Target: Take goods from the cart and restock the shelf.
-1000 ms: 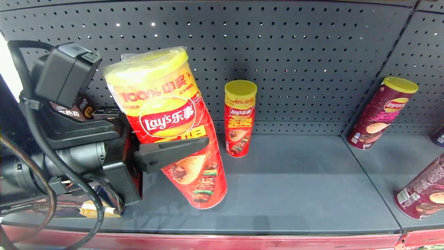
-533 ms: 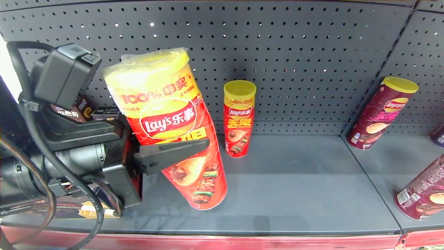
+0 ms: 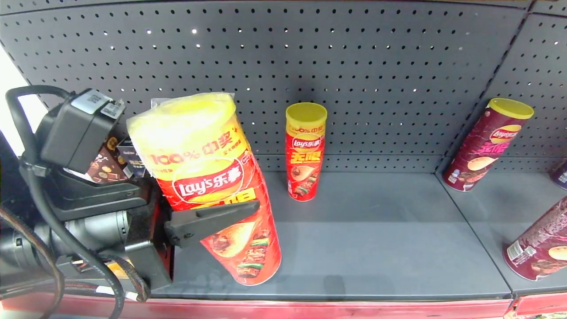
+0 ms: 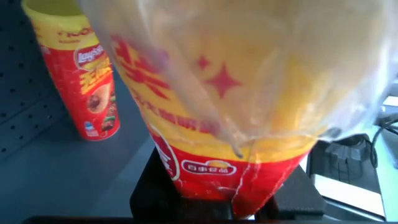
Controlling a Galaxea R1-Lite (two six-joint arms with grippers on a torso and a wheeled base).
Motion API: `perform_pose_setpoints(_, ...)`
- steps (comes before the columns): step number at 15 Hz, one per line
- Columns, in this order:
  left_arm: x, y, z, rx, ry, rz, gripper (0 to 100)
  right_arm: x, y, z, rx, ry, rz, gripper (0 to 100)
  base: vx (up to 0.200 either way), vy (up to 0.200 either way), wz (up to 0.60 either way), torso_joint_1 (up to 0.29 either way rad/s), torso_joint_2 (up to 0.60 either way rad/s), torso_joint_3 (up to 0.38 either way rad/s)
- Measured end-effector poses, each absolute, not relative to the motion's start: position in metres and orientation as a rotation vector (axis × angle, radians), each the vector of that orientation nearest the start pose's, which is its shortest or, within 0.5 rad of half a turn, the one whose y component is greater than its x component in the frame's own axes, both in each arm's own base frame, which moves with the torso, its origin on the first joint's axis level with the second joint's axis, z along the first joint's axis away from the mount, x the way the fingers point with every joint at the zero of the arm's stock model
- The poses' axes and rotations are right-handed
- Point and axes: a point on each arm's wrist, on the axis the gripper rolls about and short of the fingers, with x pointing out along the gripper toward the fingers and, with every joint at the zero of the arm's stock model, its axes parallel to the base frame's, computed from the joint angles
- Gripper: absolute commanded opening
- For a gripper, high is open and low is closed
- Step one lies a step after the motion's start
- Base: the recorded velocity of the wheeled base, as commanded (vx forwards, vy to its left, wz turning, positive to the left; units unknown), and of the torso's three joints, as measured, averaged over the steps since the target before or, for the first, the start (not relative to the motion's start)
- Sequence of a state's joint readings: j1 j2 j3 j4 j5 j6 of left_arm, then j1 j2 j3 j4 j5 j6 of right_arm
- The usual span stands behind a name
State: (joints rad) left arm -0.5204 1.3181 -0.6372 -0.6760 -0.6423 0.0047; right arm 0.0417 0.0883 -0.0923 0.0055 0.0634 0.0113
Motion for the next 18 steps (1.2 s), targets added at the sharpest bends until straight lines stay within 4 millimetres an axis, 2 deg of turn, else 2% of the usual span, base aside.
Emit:
perform_pose_setpoints(3, 0.173, -0.108, 0.24, 0.005, -0.004, -1.135, 0, -0.021, 0.001, 0.176, 0.019, -0.071, 0.218, 100, 0.0, 0.0, 0.0, 0.0, 0.0, 0.0)
perform_pose_setpoints(5, 0.176, -0.104, 0.242, 0.007, -0.013, -1.115, 0, -0.008, 0.004, 0.203, -0.021, -0.037, 0.449, 100, 0.0, 0.0, 0.0, 0.0, 0.0, 0.0)
perform_pose_setpoints(8, 0.181, -0.099, 0.244, 0.007, -0.019, -1.085, 0, 0.019, 0.014, 0.217, -0.038, 0.056, 0.656, 100, 0.0, 0.0, 0.0, 0.0, 0.0, 0.0)
perform_pose_setpoints(11, 0.181, -0.098, 0.244, -0.006, -0.012, -1.08, 0, 0.044, 0.029, 0.231, -0.043, 0.126, 0.779, 100, 0.0, 0.0, 0.0, 0.0, 0.0, 0.0)
perform_pose_setpoints(14, 0.181, -0.099, 0.246, -0.042, 0.003, -1.052, 0, 0.075, 0.051, 0.24, -0.053, 0.203, 0.837, 100, 0.0, 0.0, 0.0, 0.0, 0.0, 0.0)
perform_pose_setpoints(18, 0.181, -0.1, 0.248, -0.054, 0.002, -1.057, 0, 0.117, 0.081, 0.25, -0.058, 0.21, 0.879, 100, 0.0, 0.0, 0.0, 0.0, 0.0, 0.0)
